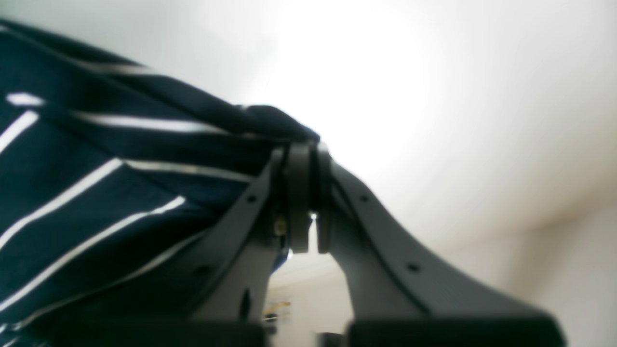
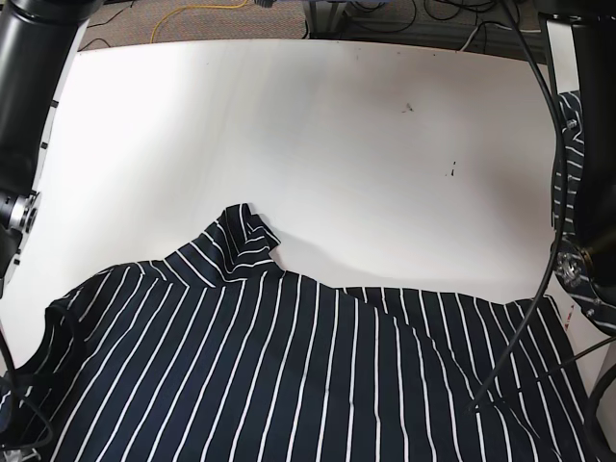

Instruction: Fold the T-shirt properly

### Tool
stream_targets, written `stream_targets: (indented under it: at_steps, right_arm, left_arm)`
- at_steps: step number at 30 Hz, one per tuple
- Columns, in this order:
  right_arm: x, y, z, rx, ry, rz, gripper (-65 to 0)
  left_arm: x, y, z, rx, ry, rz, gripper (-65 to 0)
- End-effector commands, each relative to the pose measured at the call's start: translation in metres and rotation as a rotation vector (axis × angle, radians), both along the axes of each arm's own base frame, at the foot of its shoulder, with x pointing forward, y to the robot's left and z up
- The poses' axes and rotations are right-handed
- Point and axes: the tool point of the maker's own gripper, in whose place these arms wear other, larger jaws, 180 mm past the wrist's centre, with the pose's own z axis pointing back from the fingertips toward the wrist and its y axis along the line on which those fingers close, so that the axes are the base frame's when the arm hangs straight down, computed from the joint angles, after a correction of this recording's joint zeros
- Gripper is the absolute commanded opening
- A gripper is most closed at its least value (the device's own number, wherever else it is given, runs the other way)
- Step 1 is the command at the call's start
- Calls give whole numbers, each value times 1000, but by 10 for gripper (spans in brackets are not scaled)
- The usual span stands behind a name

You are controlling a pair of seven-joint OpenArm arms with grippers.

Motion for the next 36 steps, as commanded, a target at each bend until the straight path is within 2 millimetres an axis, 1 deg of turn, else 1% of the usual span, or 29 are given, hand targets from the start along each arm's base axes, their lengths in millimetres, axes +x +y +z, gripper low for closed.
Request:
stream_targets:
  at_steps: [1, 3, 5, 9, 10, 11, 14, 16, 20, 24, 26, 27, 28, 33, 36]
  right_arm:
    - [0, -5, 9, 5, -41, 9, -642]
    - [6, -5, 4, 13, -31, 25, -642]
    - [8, -5, 6, 21, -37, 37, -642]
    - [7, -7, 32, 35, -79, 42, -642]
    - [7, -7, 37, 32, -85, 42, -642]
    - [6, -5, 49, 24, -99, 43, -642]
    - [4, -4, 69, 15, -121, 41, -642]
    - [3, -5, 77, 17, -128, 39, -642]
    - [0, -4, 87, 15, -147, 40, -642]
    - [1, -4, 83, 17, -139, 40, -642]
    - [4, -6, 74, 20, -121, 38, -642]
    - [5, -6, 66, 11, -109, 34, -642]
    - [5, -7, 60, 7, -102, 30, -642]
    - [-7, -18, 31, -2, -80, -9, -642]
    - [-15, -22, 7, -1, -52, -41, -642]
  left_arm:
    - [-5, 5, 15, -4, -53, 9, -650]
    - [-4, 3, 16, -4, -69, 1, -650]
    - [-5, 1, 21, -1, -95, -6, -650]
    - [-12, 1, 54, -10, -167, -20, -650]
    - [-13, 2, 59, -13, -173, -22, -650]
    - [-15, 3, 71, -21, -188, -27, -650]
    - [-18, 5, 91, -38, -207, -38, -650]
    - [-18, 5, 98, -46, -211, -44, -650]
    - [-15, 4, 95, -50, -197, -51, -650]
    - [-13, 4, 93, -48, -191, -51, -650]
    - [-9, 4, 83, -50, -172, -51, -650]
    - [-5, 5, 74, -51, -155, -49, -650]
    - [-5, 6, 70, -47, -151, -42, -650]
    - [-7, 5, 41, -18, -104, -11, -650]
    - [-9, 3, 18, 9, -72, 8, -650]
